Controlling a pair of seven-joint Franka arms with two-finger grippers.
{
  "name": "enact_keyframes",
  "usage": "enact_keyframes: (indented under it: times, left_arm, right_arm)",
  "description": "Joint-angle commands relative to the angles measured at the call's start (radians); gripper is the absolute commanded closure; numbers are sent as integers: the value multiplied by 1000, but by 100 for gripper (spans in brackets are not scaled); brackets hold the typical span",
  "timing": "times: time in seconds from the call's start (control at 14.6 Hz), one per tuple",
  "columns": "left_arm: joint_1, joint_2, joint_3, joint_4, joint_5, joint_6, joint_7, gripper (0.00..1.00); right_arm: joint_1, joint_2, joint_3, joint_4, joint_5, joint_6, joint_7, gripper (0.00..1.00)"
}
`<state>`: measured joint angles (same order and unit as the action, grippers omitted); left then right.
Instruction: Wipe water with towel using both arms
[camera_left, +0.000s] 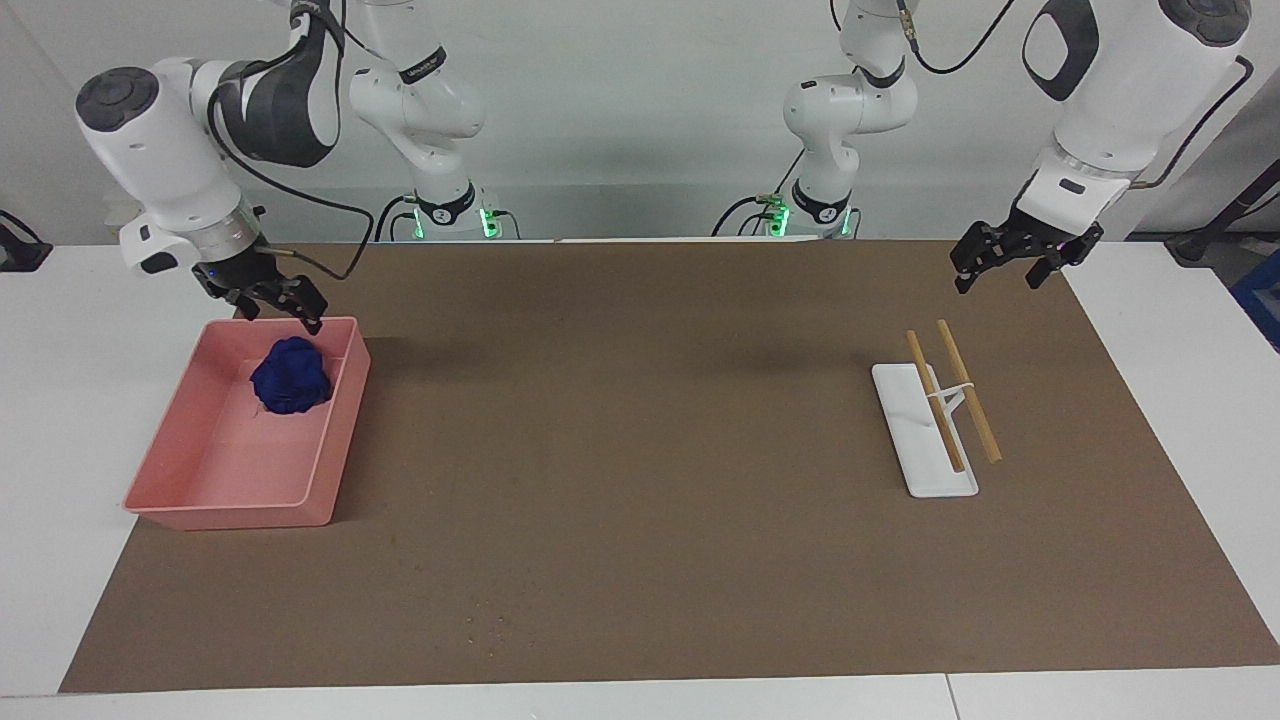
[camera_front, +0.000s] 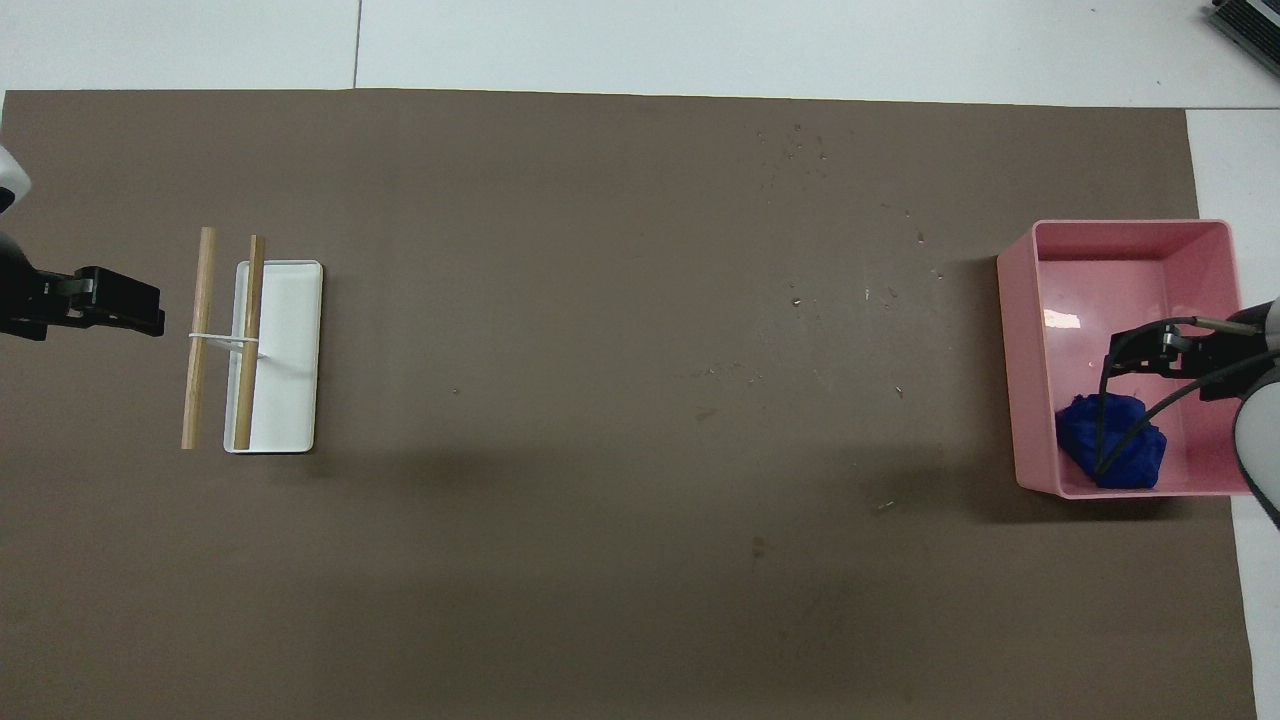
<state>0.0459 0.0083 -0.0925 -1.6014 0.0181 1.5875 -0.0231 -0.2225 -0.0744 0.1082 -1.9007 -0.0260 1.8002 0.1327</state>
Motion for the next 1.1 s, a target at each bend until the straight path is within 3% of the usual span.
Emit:
enact_keyframes:
  times: [0.0, 0.14, 0.55, 1.03]
  left_arm:
    - [-9, -28, 8, -34, -10, 23, -11, 0]
    - [-9, -30, 8, -35, -10, 25, -21, 0]
    - [-9, -28, 7, -35, -10, 25, -23, 0]
    - [-11, -30, 7, -35, -10, 25, -23, 0]
  right_arm:
    - [61, 28, 1, 128, -26, -100, 48, 0]
    - [101, 33, 1, 199, -26, -159, 53, 0]
    - [97, 54, -2, 397, -19, -306, 61, 0]
    - [100, 42, -2, 371, 11, -364, 48, 0]
